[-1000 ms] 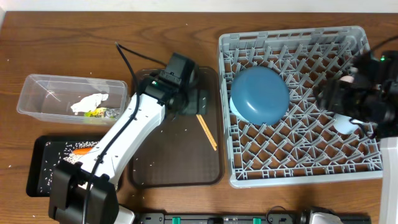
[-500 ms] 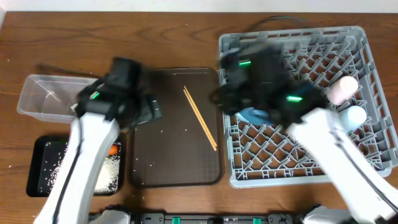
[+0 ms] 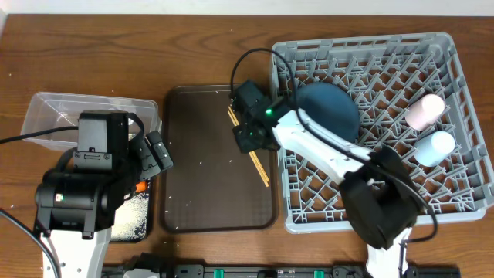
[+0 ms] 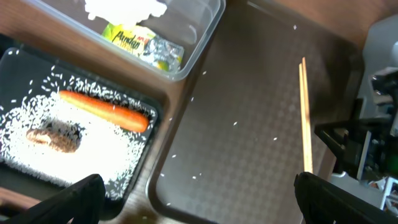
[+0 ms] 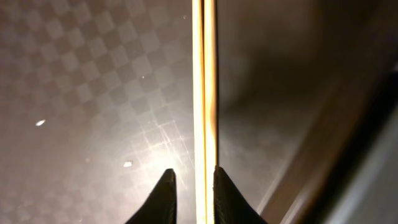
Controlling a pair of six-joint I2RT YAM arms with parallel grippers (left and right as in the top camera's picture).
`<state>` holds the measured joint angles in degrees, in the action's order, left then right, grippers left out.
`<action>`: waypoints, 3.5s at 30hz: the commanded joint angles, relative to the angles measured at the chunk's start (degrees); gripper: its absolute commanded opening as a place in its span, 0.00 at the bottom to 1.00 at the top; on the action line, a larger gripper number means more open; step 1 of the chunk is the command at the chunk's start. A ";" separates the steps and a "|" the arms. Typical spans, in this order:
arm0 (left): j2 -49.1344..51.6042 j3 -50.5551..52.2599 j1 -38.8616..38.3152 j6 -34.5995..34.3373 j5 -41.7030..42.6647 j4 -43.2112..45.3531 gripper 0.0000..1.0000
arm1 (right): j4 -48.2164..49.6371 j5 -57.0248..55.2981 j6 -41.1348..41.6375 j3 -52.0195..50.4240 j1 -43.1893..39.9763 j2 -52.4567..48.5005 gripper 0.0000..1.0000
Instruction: Sort waste into correct bins and load items into the dishwasher rack
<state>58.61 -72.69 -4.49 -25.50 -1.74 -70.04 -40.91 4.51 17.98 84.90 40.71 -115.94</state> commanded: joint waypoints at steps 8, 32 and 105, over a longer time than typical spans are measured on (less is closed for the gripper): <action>0.85 -0.31 0.35 -0.09 -0.87 -0.63 0.98 | 0.42 1.07 1.75 0.09 1.51 -5.97 0.05; 0.92 -0.31 0.35 -0.09 -0.87 -0.66 0.98 | -0.37 -6.54 1.33 0.13 1.90 -4.44 0.19; 0.92 -0.31 0.35 -0.09 -0.87 -0.66 0.98 | -0.79 -8.24 -2.34 0.70 2.69 15.26 0.01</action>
<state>59.37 -72.69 -4.49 -25.50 -1.74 -70.50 -40.45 -2.90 16.69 85.52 43.31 -100.22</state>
